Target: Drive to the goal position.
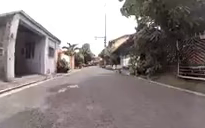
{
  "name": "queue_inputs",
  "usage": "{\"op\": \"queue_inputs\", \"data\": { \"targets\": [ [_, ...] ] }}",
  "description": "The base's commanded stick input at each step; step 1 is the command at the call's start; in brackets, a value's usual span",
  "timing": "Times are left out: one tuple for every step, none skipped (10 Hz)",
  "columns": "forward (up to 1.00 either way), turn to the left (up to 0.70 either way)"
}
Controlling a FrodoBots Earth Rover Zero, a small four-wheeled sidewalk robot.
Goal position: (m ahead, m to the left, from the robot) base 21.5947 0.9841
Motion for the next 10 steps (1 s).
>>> {"op": "queue_inputs", "data": {
  "targets": [
    [1.00,0.00],
    [1.00,0.00],
    [1.00,0.00],
    [1.00,0.00],
    [1.00,0.00],
    [1.00,0.00],
    [1.00,0.00],
    [1.00,0.00],
    [1.00,0.00],
    [1.00,0.00]
  ]
}}
